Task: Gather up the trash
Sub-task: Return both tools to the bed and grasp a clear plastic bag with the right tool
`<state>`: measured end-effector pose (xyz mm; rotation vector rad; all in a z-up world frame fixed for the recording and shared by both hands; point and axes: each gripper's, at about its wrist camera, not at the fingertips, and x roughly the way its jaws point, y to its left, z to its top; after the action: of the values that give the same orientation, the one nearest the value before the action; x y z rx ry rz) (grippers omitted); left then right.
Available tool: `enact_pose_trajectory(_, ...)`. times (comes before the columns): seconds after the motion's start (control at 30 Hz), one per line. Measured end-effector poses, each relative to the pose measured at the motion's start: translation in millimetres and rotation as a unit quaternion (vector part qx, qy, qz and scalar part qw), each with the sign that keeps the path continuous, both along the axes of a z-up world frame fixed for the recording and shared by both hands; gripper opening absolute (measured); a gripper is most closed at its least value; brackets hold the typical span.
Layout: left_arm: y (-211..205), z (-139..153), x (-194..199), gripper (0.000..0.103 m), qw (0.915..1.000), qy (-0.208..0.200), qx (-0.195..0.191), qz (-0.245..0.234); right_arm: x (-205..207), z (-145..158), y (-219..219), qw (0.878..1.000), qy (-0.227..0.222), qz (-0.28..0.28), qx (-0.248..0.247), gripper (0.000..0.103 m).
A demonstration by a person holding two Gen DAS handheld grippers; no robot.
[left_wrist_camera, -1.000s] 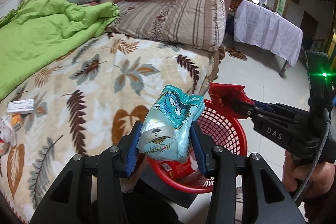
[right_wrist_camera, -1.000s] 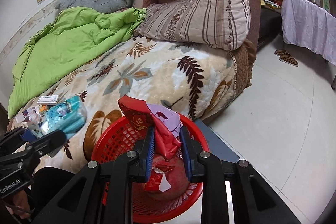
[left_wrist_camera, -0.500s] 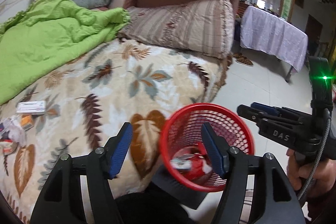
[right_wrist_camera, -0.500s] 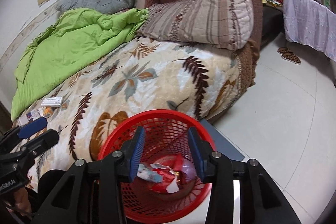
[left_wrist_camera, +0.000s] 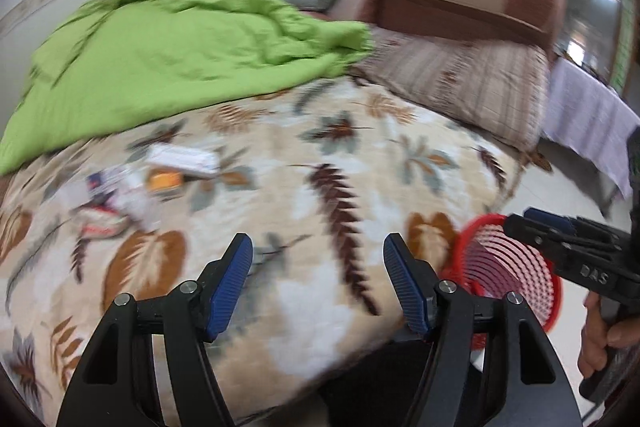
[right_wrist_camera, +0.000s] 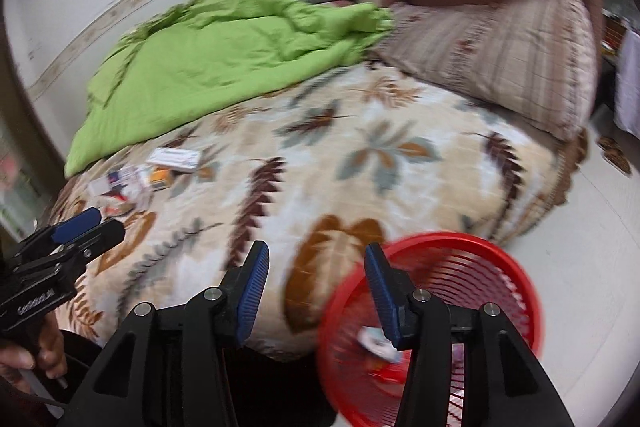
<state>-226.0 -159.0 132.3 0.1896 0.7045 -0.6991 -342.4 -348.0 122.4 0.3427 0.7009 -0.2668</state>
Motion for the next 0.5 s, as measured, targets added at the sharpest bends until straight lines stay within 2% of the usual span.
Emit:
enact_pose_trajectory(0.13, 41.0, -6.6, 32.1, 0.067, 0.9975, 0.011, -0.005, 0.069, 33.7, 2.5, 33.9, 0.999, 0.002, 0.050, -0.006, 0.053)
enact_pose_trajectory(0.27, 81.6, -16.9, 58.8, 0.067, 0.9908, 0.016, -0.005, 0.134, 67.1, 0.8, 64.2, 0.995, 0.011, 0.097, -0.005, 0.053)
enact_pose_trajectory(0.33, 103.1, -23.4, 73.4, 0.067, 0.9852, 0.025, -0.007, 0.170, 83.6, -1.7, 78.7, 0.993, 0.017, 0.118, -0.007, 0.054)
enact_pose_trajectory(0.5, 162.7, -45.5, 118.4, 0.067, 0.9606, 0.060, -0.021, 0.271, 133.9, -9.0, 117.2, 0.985, 0.030, 0.171, 0.003, 0.056)
